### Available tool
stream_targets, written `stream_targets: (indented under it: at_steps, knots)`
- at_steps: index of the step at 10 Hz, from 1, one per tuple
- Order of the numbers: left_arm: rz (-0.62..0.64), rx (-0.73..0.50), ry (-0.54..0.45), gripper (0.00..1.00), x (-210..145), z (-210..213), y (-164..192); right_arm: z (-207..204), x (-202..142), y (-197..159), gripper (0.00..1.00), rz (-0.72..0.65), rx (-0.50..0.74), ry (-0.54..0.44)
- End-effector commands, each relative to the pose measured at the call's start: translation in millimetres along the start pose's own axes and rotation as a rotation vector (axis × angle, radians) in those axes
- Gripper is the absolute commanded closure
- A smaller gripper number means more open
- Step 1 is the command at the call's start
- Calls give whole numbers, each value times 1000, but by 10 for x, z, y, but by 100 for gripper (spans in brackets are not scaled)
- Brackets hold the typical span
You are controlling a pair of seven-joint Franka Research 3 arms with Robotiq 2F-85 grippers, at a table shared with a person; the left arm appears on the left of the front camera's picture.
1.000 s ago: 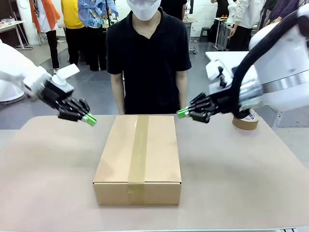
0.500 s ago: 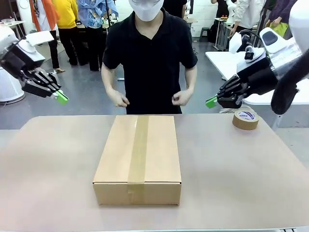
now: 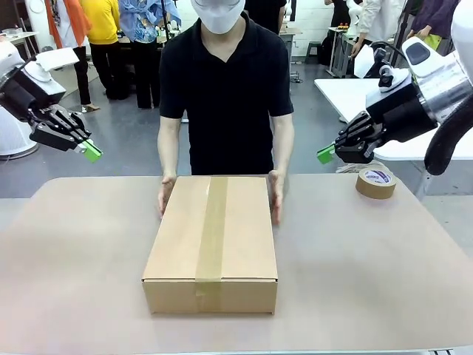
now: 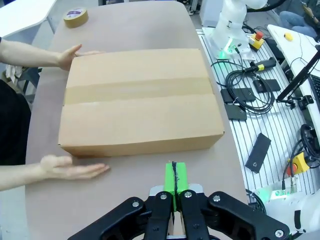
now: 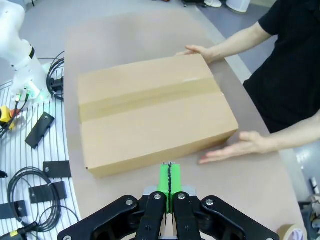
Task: Wrap the clocks to prevent damage.
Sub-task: After the human seals the box with tape, release both hands from the side flaps of the Package Box.
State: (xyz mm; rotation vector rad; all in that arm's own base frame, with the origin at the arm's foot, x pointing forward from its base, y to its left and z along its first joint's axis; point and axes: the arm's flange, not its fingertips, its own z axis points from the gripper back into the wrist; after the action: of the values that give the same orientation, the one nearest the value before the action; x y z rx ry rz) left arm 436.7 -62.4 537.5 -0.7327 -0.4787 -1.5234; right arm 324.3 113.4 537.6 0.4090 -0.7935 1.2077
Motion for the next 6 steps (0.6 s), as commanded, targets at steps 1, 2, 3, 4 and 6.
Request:
stream_targets:
  at_steps: [1, 2, 3, 4, 6]
  knots:
    - [-5, 3, -5, 100, 24, 23, 35, -45, -29, -6, 99, -14, -3, 11]
    - [-5, 3, -5, 100, 24, 23, 35, -45, -29, -6, 99, -14, -3, 11]
    - [-5, 3, -5, 100, 24, 23, 35, -45, -29, -6, 99, -14, -3, 11]
    - [-5, 3, -5, 100, 24, 23, 35, -45, -29, -6, 99, -14, -3, 11]
    - [-5, 3, -5, 100, 24, 23, 35, -45, -29, -6, 99, -14, -3, 11]
